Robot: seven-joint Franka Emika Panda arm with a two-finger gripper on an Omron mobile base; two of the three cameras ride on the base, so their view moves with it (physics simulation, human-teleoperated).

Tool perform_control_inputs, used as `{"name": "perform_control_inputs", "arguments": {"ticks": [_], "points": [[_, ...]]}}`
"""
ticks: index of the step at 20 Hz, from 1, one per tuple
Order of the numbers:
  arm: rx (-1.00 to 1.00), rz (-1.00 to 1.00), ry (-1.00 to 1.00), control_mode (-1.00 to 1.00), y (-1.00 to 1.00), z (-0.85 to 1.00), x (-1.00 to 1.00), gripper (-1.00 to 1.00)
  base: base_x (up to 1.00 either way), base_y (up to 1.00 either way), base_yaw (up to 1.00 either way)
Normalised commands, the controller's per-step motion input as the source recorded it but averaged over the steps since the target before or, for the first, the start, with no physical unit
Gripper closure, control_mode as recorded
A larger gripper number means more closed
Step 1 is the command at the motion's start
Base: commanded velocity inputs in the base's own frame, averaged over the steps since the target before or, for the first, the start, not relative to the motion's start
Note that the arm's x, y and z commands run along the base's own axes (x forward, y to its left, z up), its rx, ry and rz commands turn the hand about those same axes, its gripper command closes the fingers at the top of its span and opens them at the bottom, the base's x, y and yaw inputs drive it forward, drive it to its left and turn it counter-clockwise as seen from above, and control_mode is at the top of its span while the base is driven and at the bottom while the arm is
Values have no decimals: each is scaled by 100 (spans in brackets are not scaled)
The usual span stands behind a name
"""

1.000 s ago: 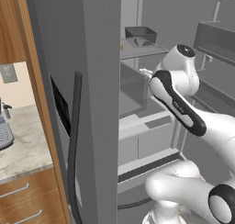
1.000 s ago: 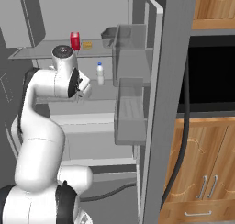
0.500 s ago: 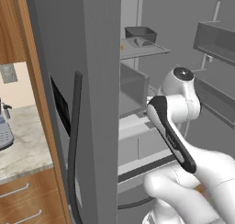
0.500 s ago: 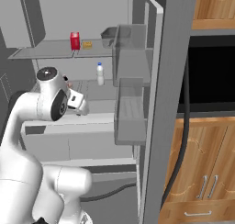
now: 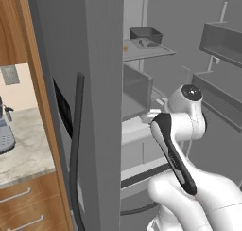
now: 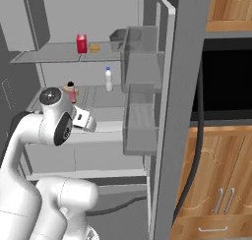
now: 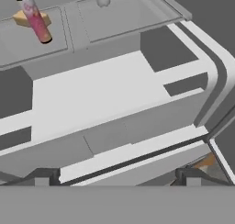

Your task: Place the tupperware on the top shelf of the fridge. Make space for the tupperware among the existing items by rearranging them on the shelves if needed. Close the fridge door when finished.

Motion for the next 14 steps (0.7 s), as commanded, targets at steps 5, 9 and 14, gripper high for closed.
{"name": "perform_control_inputs", "arguments": {"ticks": [5,9,14], "points": [[0,0,0,100,0,0,0,-100,-70,-52,30],[0,0,0,100,0,0,0,-100,-71,-21,20],[0,0,0,100,0,0,0,-100,-12,10,10]]}}
